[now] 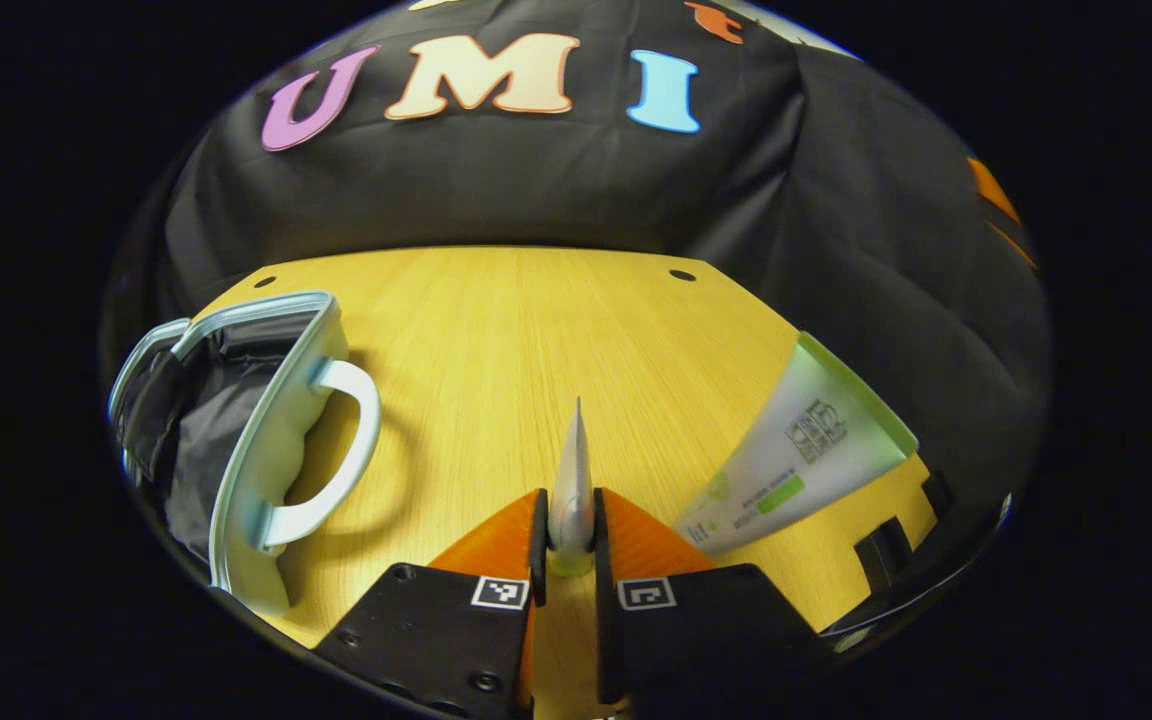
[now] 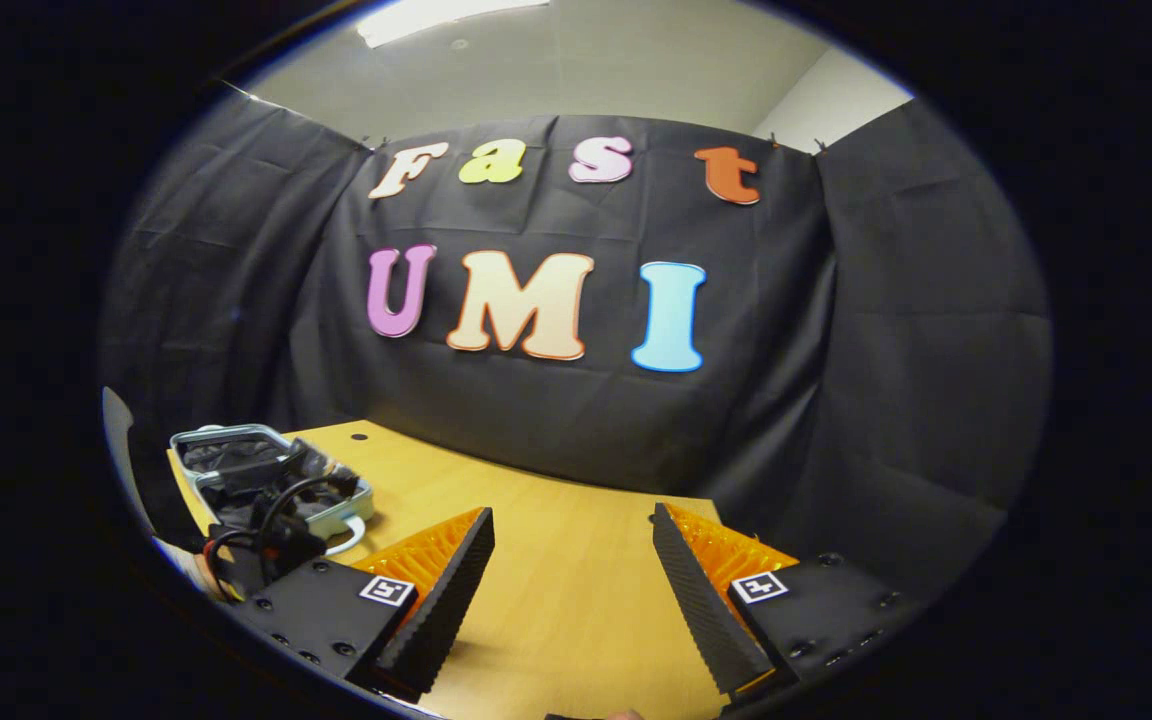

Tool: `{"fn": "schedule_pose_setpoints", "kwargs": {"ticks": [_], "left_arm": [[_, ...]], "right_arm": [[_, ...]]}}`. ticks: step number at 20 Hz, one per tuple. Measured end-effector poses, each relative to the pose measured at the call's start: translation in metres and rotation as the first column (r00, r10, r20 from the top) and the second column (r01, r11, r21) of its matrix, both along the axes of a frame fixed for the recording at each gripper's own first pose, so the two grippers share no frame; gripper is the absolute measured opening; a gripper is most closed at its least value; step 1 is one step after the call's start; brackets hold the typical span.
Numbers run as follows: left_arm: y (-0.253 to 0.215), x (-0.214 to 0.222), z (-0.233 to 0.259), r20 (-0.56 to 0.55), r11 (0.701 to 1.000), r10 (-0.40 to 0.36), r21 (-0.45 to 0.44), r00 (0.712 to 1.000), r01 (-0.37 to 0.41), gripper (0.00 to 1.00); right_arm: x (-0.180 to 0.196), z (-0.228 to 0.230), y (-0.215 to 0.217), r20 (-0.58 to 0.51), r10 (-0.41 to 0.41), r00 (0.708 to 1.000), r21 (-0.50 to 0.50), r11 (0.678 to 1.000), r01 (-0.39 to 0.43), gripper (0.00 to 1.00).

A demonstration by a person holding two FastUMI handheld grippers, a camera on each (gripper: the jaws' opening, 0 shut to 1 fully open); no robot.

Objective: First open the suitcase, pack the skin care products into it, and then close the suitcase.

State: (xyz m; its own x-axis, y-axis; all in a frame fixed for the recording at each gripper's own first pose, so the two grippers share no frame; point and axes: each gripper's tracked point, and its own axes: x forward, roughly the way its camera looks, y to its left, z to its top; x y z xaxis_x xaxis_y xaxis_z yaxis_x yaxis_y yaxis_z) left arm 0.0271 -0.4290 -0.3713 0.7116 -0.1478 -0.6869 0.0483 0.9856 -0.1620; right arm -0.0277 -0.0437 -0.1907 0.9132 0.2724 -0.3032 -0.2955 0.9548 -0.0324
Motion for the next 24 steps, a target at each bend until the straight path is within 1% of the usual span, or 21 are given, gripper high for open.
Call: {"fn": "schedule_pose_setpoints", "kwargs": {"ticks": [1, 2, 4, 5, 7, 8, 10, 11, 12, 15, 17, 18, 23, 24], "left_arm": [[0.003, 0.002, 0.003, 0.002, 1.0, 0.011, -0.007, 1.0, -0.011, 0.16], [0.008, 0.004, 0.01, 0.009, 1.0, 0.011, 0.01, 1.0, -0.011, 0.14], [0.016, 0.004, 0.031, 0.025, 0.999, -0.003, 0.043, 1.0, 0.002, 0.14], [0.019, 0.003, 0.04, 0.032, 0.999, -0.009, 0.049, 0.999, 0.007, 0.14], [0.028, -0.002, 0.063, 0.048, 0.998, 0.005, 0.062, 0.999, -0.008, 0.14], [0.034, -0.003, 0.08, 0.078, 0.997, 0.011, 0.072, 0.997, -0.017, 0.14], [0.046, -0.007, 0.105, 0.115, 0.996, 0.021, 0.08, 0.993, -0.031, 0.14], [0.053, -0.012, 0.116, 0.122, 0.995, 0.03, 0.088, 0.992, -0.041, 0.14], [0.062, -0.015, 0.123, 0.125, 0.994, 0.041, 0.098, 0.991, -0.053, 0.14], [0.091, -0.027, 0.134, 0.117, 0.983, 0.097, 0.141, 0.988, -0.114, 0.14], [0.102, -0.036, 0.137, 0.107, 0.978, 0.139, 0.144, 0.985, -0.154, 0.14], [0.106, -0.04, 0.138, 0.103, 0.975, 0.154, 0.145, 0.983, -0.168, 0.14], [0.117, -0.049, 0.131, 0.075, 0.968, 0.176, 0.168, 0.982, -0.186, 0.14], [0.115, -0.049, 0.132, 0.074, 0.969, 0.174, 0.166, 0.982, -0.184, 0.14]], "right_arm": [[-0.005, -0.009, 0.009, -0.005, 0.033, 0.999, -0.003, 0.999, -0.033, 0.99], [-0.009, -0.019, 0.02, -0.017, 0.066, 0.998, -0.017, 0.998, -0.066, 0.99], [-0.016, -0.041, 0.036, -0.045, 0.117, 0.992, -0.029, 0.993, -0.118, 0.99], [-0.02, -0.053, 0.042, -0.067, 0.133, 0.989, -0.022, 0.991, -0.135, 0.99], [-0.029, -0.079, 0.055, -0.124, 0.157, 0.98, -0.003, 0.987, -0.159, 0.99], [-0.032, -0.091, 0.06, -0.149, 0.169, 0.974, 0.004, 0.985, -0.17, 0.99], [-0.036, -0.109, 0.071, -0.181, 0.193, 0.964, 0.016, 0.981, -0.193, 1.0], [-0.038, -0.117, 0.076, -0.191, 0.21, 0.959, 0.02, 0.977, -0.21, 0.99], [-0.036, -0.112, 0.082, -0.166, 0.216, 0.962, 0.054, 0.976, -0.21, 0.99], [-0.03, -0.118, 0.094, -0.156, 0.237, 0.959, 0.08, 0.971, -0.226, 1.0], [-0.029, -0.12, 0.101, -0.169, 0.246, 0.955, 0.094, 0.968, -0.233, 0.99], [-0.029, -0.119, 0.1, -0.181, 0.246, 0.952, 0.102, 0.968, -0.23, 1.0], [-0.047, -0.123, 0.102, -0.217, 0.26, 0.941, 0.141, 0.962, -0.233, 0.99], [-0.048, -0.127, 0.104, -0.22, 0.261, 0.94, 0.133, 0.962, -0.237, 0.99]]}}
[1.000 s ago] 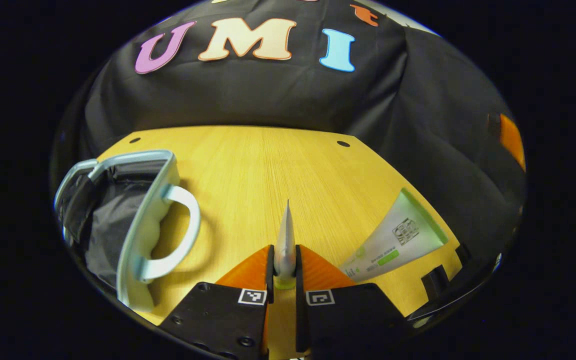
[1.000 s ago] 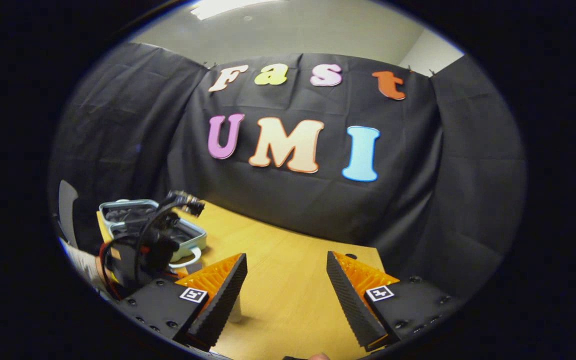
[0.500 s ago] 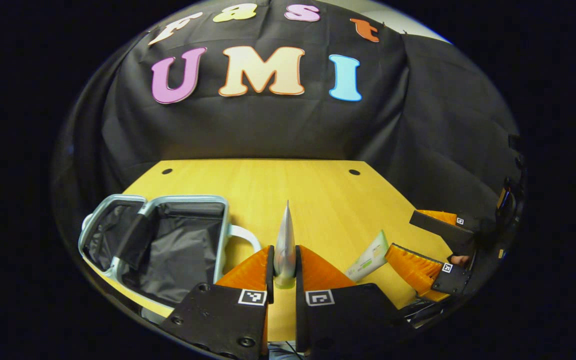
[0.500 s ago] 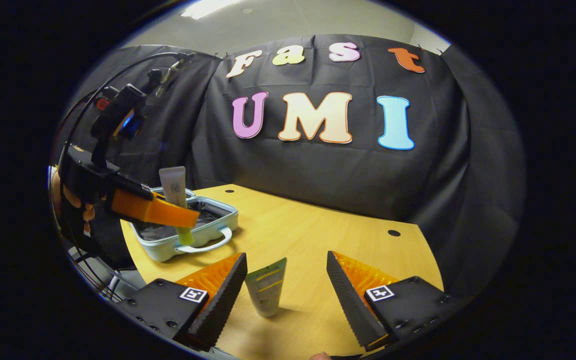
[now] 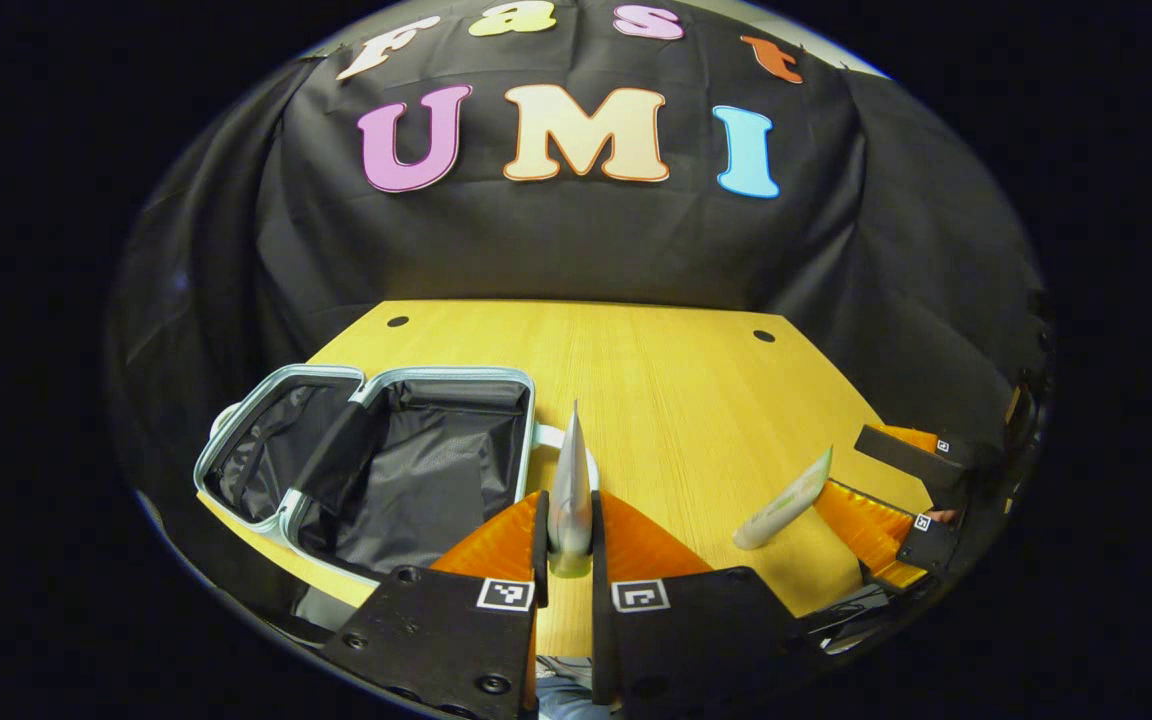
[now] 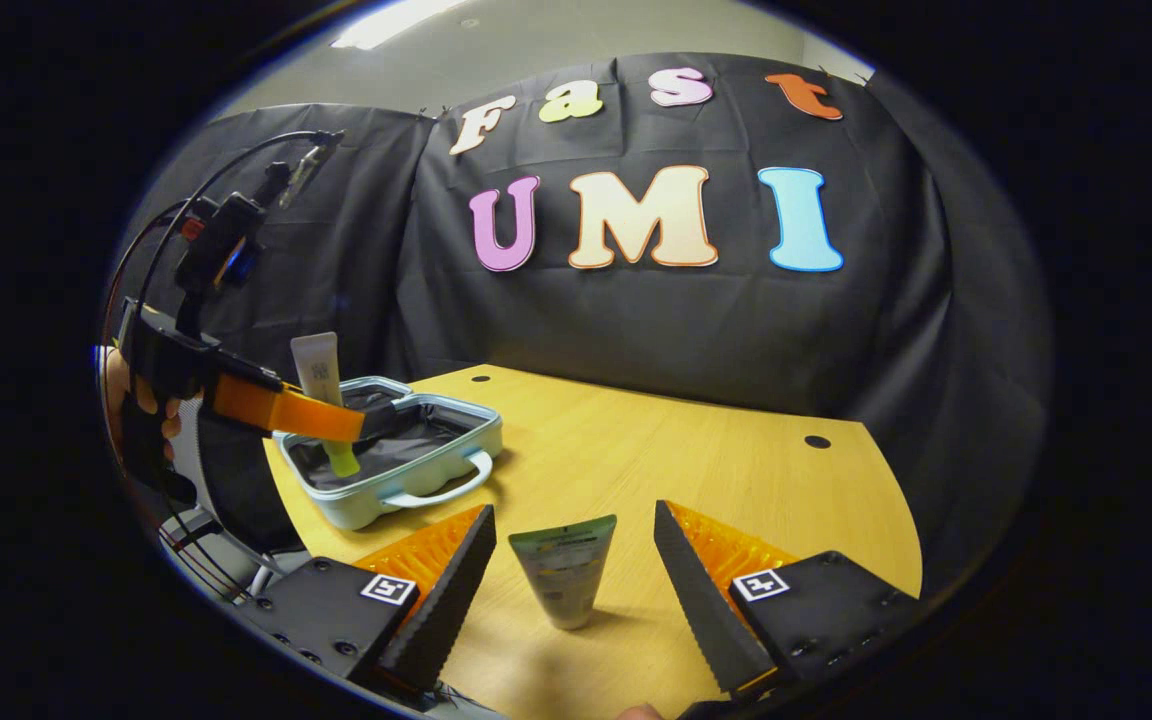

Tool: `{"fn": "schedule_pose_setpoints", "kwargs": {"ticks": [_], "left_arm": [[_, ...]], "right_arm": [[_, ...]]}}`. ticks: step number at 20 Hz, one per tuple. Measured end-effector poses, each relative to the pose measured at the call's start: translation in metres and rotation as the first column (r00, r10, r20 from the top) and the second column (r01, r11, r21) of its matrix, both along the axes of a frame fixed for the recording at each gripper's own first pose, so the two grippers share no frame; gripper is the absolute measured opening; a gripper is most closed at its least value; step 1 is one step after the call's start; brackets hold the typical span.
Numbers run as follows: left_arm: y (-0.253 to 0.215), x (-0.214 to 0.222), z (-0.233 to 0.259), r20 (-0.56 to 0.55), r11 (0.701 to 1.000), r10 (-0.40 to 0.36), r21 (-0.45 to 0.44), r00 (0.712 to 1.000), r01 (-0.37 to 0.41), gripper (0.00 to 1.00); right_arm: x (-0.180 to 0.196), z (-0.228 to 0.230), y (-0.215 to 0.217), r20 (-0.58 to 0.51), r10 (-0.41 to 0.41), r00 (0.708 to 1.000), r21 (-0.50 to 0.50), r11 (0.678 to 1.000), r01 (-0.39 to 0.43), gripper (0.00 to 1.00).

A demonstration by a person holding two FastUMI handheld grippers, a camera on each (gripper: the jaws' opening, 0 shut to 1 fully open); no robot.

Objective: First open the suitcase, pack the skin care products into it, and then close the suitcase.

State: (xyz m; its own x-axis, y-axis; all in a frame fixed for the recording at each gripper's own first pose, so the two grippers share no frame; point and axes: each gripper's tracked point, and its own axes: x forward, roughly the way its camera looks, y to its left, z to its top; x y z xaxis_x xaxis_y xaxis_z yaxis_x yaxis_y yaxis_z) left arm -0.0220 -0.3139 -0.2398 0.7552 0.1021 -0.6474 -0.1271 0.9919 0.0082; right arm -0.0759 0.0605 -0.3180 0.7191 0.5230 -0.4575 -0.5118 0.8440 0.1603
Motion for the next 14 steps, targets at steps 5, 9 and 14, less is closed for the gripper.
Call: {"fn": "schedule_pose_setpoints", "kwargs": {"ticks": [5, 9, 14], "left_arm": [[-0.006, 0.001, 0.003, -0.002, 1.0, -0.022, 0.008, 1.0, 0.022, 0.14], [-0.003, -0.002, 0.012, 0.011, 0.999, -0.035, 0.017, 0.999, 0.035, 0.14], [0.022, -0.005, 0.015, 0.016, 0.999, 0.031, -0.007, 0.999, -0.031, 0.14]], "right_arm": [[0.003, -0.04, 0.01, -0.044, -0.005, 0.999, -0.044, 0.999, 0.003, 0.99], [0.005, -0.066, 0.012, -0.086, 0.001, 0.996, -0.069, 0.998, -0.007, 0.76], [0.005, -0.068, 0.015, -0.09, 0.017, 0.996, -0.082, 0.996, -0.024, 0.53]]}}
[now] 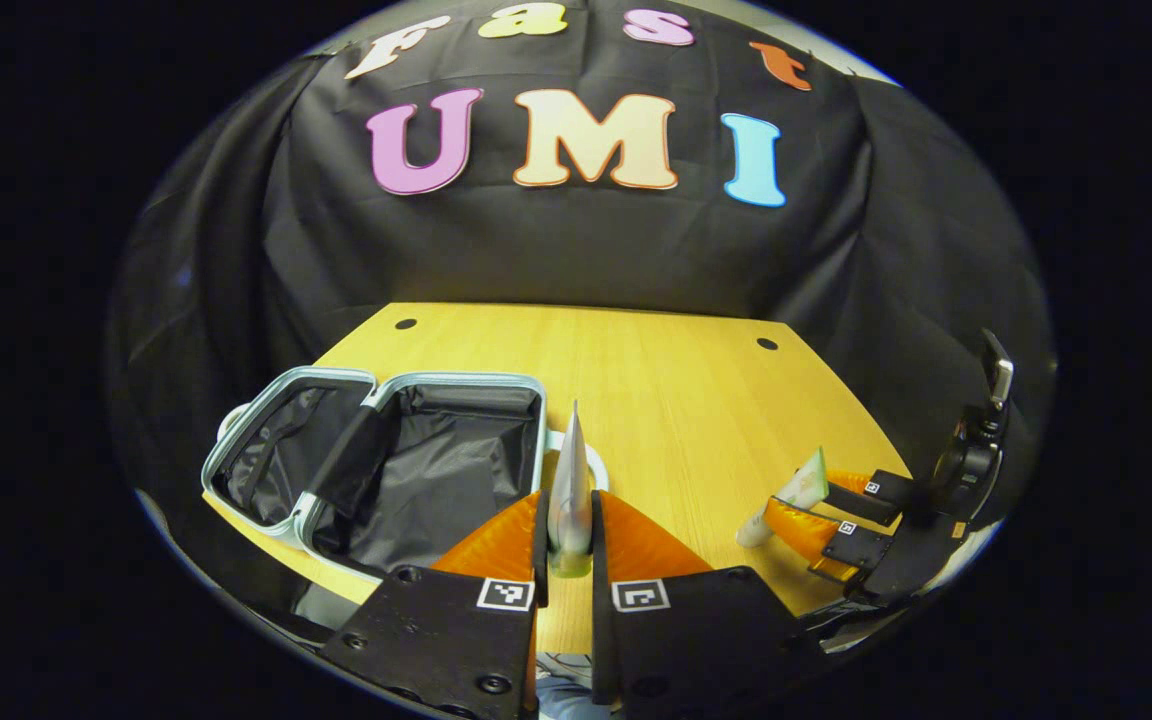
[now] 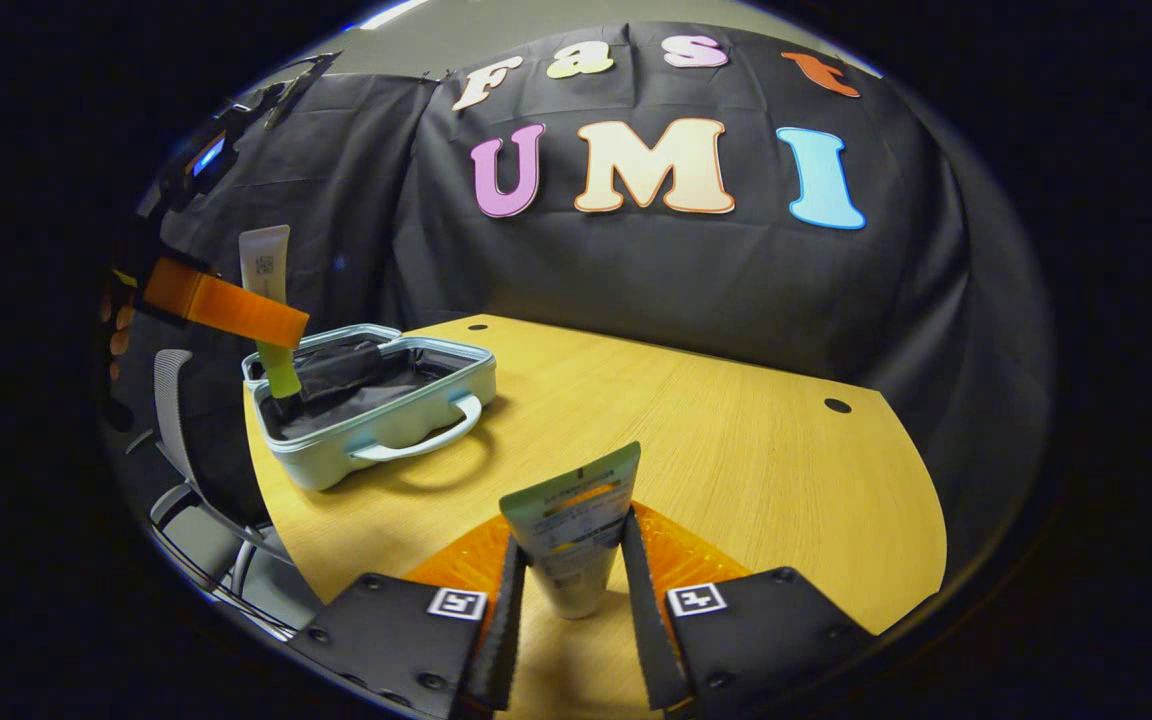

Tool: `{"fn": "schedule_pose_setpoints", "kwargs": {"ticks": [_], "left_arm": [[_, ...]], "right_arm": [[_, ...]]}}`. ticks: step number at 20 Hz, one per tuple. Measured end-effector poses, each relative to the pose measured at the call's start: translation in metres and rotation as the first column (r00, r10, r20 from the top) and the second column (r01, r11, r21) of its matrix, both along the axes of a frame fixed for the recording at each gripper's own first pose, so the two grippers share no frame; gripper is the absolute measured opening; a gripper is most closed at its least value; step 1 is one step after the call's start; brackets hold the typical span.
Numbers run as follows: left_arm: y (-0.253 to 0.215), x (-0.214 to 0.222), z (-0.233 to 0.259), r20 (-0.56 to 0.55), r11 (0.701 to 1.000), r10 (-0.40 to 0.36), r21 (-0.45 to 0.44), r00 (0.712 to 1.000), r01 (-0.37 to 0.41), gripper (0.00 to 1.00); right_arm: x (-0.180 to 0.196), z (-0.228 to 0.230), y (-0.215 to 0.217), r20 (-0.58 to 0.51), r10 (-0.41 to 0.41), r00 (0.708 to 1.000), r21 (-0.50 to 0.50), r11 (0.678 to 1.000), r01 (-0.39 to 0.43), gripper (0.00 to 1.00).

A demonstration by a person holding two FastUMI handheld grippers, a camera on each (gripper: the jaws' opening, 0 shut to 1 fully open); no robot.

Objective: First open the suitcase, pack the skin care products into it, and then close the suitcase.

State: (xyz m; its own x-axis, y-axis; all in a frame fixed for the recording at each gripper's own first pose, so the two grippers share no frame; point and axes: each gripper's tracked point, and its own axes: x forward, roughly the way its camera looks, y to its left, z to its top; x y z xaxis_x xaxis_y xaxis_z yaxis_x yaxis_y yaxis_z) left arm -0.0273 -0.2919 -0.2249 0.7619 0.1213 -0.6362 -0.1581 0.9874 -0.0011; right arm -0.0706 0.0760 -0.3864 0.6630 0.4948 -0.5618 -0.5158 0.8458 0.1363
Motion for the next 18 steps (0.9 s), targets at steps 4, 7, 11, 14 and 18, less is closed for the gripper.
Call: {"fn": "schedule_pose_setpoints", "kwargs": {"ticks": [4, 7, 11, 14, 18], "left_arm": [[0.024, -0.008, -0.007, -0.022, 1.0, 0.023, 0.016, 0.999, -0.023, 0.14], [0.047, -0.015, -0.012, -0.049, 0.998, 0.05, 0.029, 0.998, -0.048, 0.14], [0.08, -0.011, -0.016, -0.075, 0.999, 0.034, 0.012, 0.997, -0.033, 0.14], [0.11, -0.012, -0.036, -0.161, 1.0, 0.021, 0.004, 0.987, -0.02, 0.14], [0.145, -0.02, -0.072, -0.312, 1.0, 0.0, -0.013, 0.95, -0.004, 0.14]], "right_arm": [[-0.004, 0.0, 0.006, -0.072, 0.003, 0.997, 0.044, 0.999, 0.0, 0.21], [0.004, 0.015, 0.007, -0.021, 0.019, 1.0, 0.013, 1.0, -0.018, 0.11], [0.019, 0.044, 0.026, -0.005, -0.016, 1.0, 0.012, 1.0, 0.016, 0.11], [0.019, 0.067, 0.057, -0.011, -0.017, 1.0, 0.042, 0.999, 0.017, 0.11], [0.006, 0.089, 0.11, -0.049, 0.009, 0.999, 0.082, 0.997, -0.005, 0.11]]}}
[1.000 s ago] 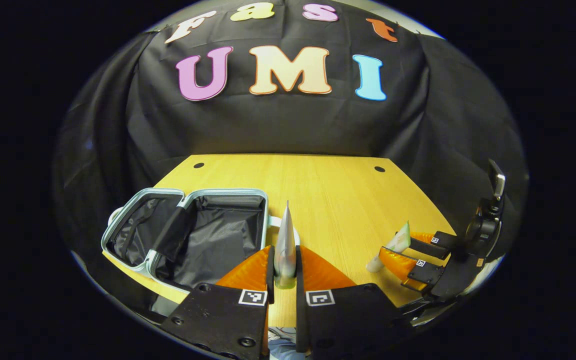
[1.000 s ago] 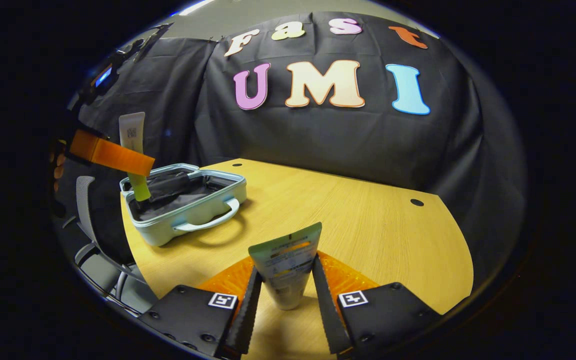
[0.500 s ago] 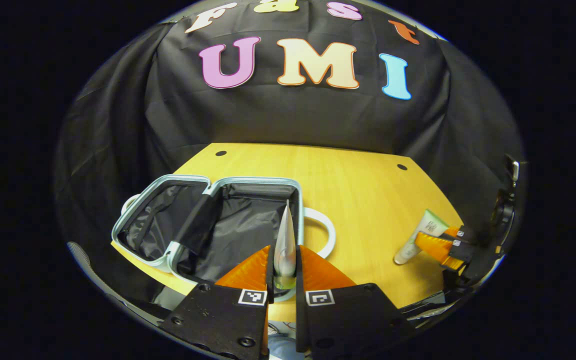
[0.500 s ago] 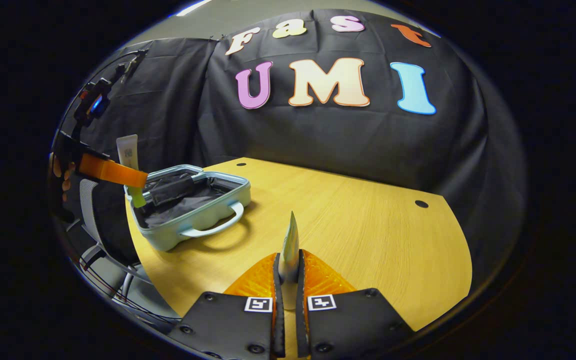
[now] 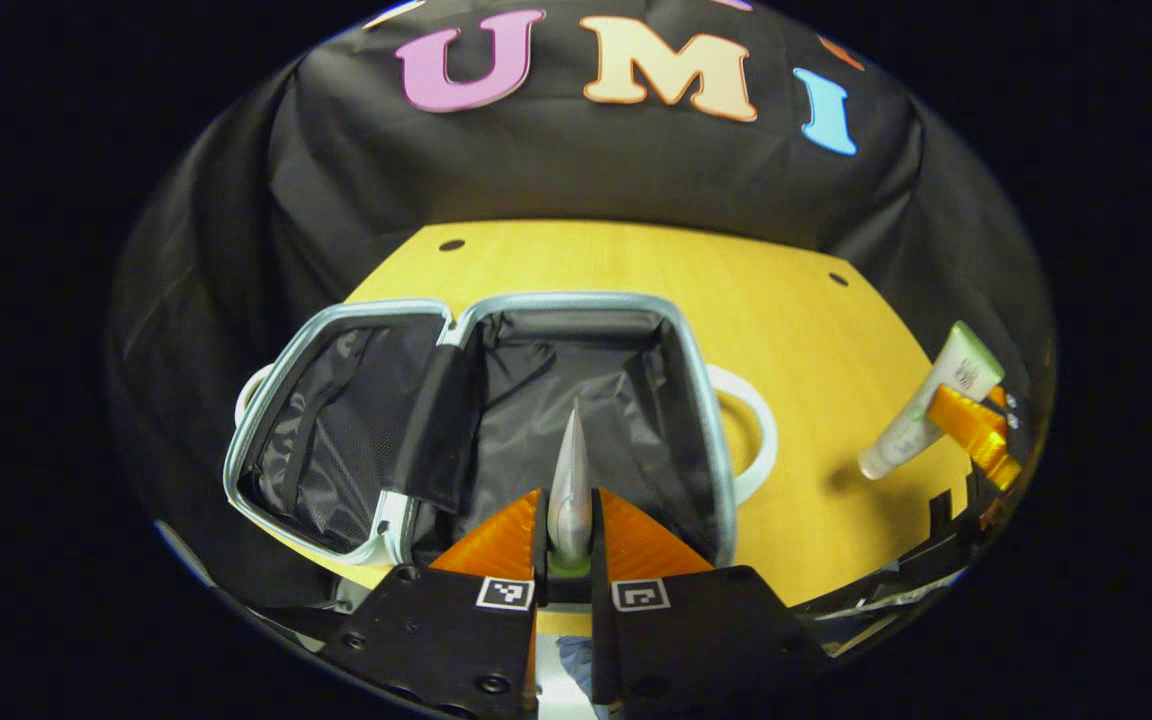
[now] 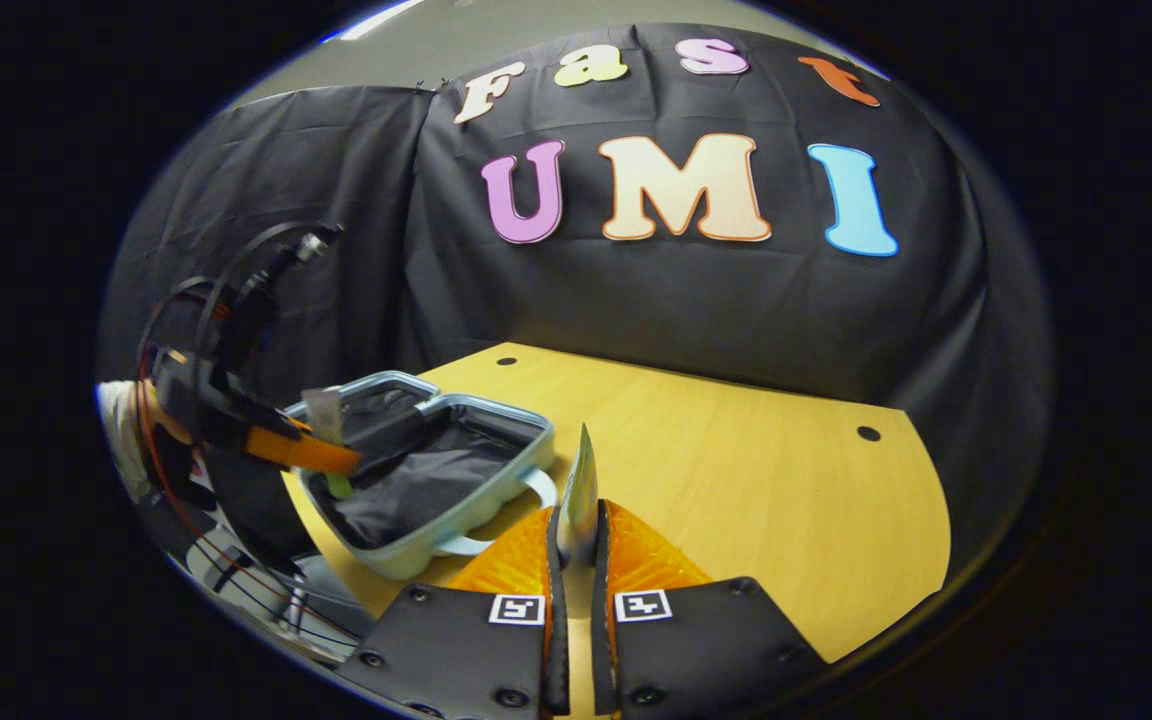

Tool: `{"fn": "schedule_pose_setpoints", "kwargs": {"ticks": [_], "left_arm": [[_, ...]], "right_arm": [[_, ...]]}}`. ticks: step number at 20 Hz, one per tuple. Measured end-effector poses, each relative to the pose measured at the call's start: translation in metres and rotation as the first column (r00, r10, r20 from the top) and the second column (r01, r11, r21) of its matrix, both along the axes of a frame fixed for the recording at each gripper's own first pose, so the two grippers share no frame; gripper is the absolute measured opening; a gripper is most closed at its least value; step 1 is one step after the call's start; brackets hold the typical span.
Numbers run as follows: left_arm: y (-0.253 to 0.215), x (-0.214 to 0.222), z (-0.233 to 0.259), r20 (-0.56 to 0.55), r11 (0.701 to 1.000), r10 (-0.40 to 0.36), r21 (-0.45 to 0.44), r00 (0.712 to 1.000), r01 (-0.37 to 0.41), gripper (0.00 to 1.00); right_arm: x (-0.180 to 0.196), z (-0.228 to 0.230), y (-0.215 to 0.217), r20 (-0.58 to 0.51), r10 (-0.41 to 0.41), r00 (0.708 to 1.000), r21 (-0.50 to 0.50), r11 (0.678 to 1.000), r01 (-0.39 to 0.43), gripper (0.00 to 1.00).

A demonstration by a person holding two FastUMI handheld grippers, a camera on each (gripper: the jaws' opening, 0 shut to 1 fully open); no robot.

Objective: First open the suitcase, pack the skin care products into it, and then close the suitcase.

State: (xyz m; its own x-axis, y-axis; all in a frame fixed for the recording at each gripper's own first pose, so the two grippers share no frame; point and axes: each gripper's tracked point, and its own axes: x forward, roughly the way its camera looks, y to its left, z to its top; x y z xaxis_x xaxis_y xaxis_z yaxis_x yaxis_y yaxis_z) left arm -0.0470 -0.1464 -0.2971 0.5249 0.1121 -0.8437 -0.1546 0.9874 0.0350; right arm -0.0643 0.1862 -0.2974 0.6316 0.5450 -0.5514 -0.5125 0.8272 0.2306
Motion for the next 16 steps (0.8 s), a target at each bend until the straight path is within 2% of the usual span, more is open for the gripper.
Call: {"fn": "schedule_pose_setpoints", "kwargs": {"ticks": [6, 11, 13, 15, 16], "left_arm": [[0.015, 0.007, -0.04, -0.048, 0.995, -0.046, -0.092, 0.998, 0.042, 0.14], [0.019, 0.011, -0.052, -0.019, 0.971, -0.124, -0.207, 0.992, 0.118, 0.23], [0.023, 0.019, -0.041, 0.037, 0.96, -0.131, -0.246, 0.991, 0.136, 0.55], [0.039, 0.028, -0.019, 0.114, 0.957, -0.121, -0.25, 0.986, 0.147, 0.87], [0.049, 0.033, -0.008, 0.145, 0.956, -0.109, -0.255, 0.983, 0.144, 0.87]], "right_arm": [[-0.018, 0.017, 0.09, -0.096, 0.046, 0.994, 0.079, 0.996, -0.039, 0.11], [-0.028, 0.014, 0.152, -0.162, 0.066, 0.985, 0.09, 0.995, -0.052, 0.11], [-0.039, -0.005, 0.174, -0.244, 0.076, 0.967, 0.092, 0.994, -0.055, 0.14], [-0.051, -0.03, 0.189, -0.334, 0.063, 0.94, 0.057, 0.997, -0.046, 0.11], [-0.056, -0.045, 0.193, -0.382, 0.05, 0.923, 0.027, 0.999, -0.043, 0.11]]}}
